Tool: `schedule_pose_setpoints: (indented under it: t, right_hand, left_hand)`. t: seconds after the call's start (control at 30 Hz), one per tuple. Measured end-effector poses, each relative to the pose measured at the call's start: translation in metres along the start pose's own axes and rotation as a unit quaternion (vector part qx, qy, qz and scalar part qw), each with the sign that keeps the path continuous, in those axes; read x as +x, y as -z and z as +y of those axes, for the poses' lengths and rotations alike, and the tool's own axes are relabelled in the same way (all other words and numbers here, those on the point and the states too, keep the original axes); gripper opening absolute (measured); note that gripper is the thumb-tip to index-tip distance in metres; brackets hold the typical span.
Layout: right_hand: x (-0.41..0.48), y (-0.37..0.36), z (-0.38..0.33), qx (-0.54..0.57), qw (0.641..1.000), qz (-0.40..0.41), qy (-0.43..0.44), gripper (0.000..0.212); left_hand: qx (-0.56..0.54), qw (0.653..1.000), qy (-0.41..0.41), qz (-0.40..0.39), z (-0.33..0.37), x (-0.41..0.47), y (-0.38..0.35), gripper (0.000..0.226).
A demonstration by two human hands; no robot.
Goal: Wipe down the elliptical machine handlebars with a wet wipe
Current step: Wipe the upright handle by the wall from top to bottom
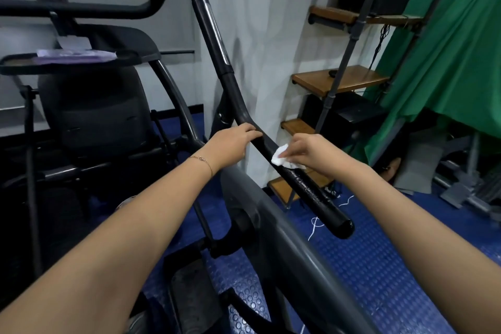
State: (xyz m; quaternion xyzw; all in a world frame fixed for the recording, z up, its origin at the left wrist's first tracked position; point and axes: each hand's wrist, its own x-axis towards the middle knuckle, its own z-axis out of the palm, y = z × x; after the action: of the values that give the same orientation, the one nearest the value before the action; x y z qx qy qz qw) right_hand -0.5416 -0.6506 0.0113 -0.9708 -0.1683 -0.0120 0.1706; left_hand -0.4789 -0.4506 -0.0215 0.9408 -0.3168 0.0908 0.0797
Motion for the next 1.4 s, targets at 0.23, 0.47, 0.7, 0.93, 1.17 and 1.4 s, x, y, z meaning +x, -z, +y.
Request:
schedule_pose_setpoints:
  t: [0.23, 0.47, 0.7, 0.93, 1.17, 1.4]
  right_hand:
    - [0.001, -0.010, -0.001, -0.001, 0.999, 0.030, 0.022, 0.022]
    - [-0.014, -0.007, 0.015, 0.060, 0.997, 0.031, 0.022, 0.023]
    - [-0.027, -0.009, 0.015, 0.053, 0.996, 0.040, 0.064, 0.021]
    - [-0.020, -0.011, 0.011, 0.062, 0.995, 0.048, 0.056, 0.022]
    - [-0.027, -0.009, 0.017, 0.065, 0.995, 0.055, 0.056, 0.022]
    - [-0.047, -0.008, 0.027, 0.085, 0.992, 0.041, 0.089, 0.021]
  left_hand:
    - [0.030, 0.996, 0.052, -0.063, 0.015, 0.014, 0.012, 0.054]
    - [0.065, 0.990, 0.060, -0.107, 0.019, 0.018, 0.014, 0.058]
    - [0.084, 0.984, 0.082, -0.130, 0.016, 0.026, 0.009, 0.053]
    - [0.084, 0.985, 0.082, -0.123, 0.022, 0.021, 0.012, 0.051]
    - [0.025, 0.997, 0.056, -0.039, 0.026, 0.007, 0.012, 0.063]
    - [-0.025, 0.996, 0.085, -0.029, 0.038, 0.002, 0.007, 0.063]
